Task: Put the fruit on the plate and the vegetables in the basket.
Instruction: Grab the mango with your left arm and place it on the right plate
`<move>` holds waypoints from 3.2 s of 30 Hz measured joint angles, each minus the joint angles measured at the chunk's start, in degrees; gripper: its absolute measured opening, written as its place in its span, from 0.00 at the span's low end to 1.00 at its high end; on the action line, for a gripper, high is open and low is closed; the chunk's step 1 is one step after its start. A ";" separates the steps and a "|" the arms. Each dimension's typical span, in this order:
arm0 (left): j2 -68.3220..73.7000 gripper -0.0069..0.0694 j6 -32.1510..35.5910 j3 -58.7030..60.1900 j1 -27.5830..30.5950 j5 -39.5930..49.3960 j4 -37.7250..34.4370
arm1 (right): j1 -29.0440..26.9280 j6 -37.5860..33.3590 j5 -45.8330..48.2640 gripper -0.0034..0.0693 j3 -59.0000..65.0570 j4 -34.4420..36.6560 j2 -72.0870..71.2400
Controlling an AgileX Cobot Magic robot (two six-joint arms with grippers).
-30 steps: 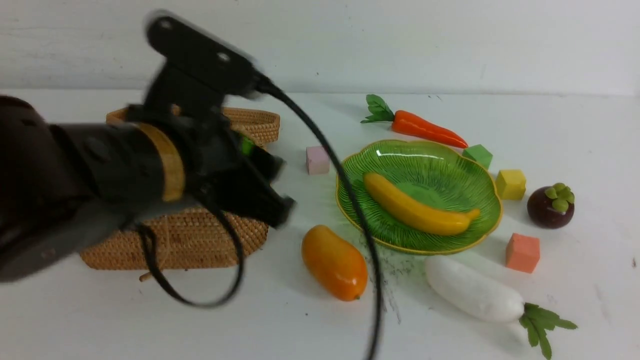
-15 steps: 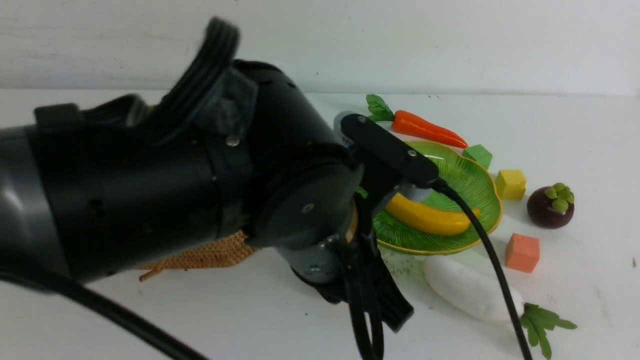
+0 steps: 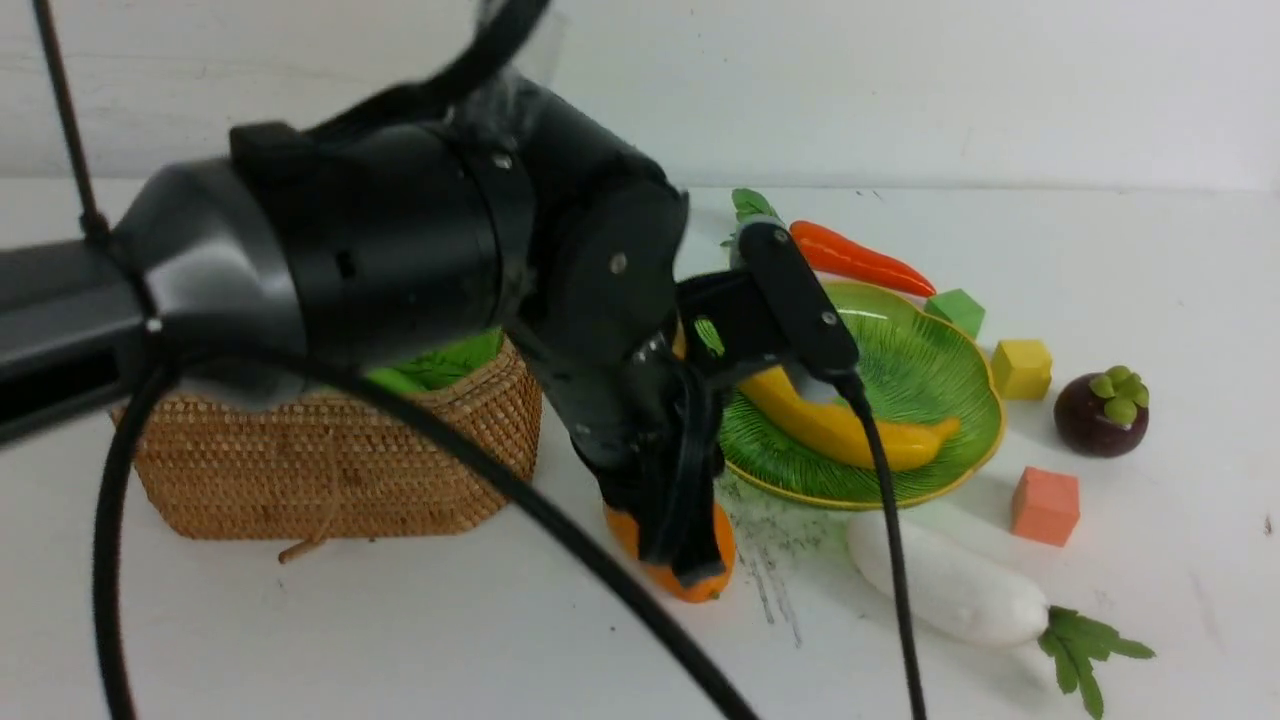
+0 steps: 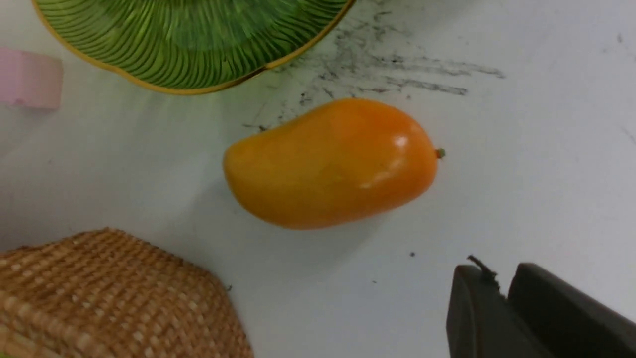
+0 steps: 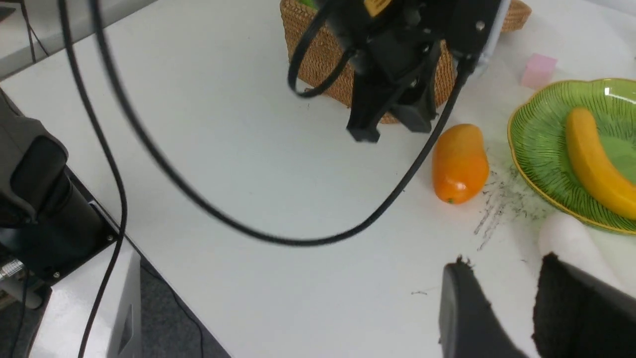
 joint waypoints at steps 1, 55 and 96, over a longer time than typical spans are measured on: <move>0.81 0.21 5.60 -0.68 1.36 0.16 -2.60 | 0.00 0.04 0.00 0.35 0.00 -0.42 0.00; 18.06 0.77 33.01 -1.93 2.48 -10.77 -1.57 | 0.00 4.53 5.67 0.37 0.00 -12.11 0.00; 9.33 0.86 25.16 -1.29 2.41 -9.45 -6.70 | 0.00 4.53 2.97 0.37 0.00 -11.72 0.00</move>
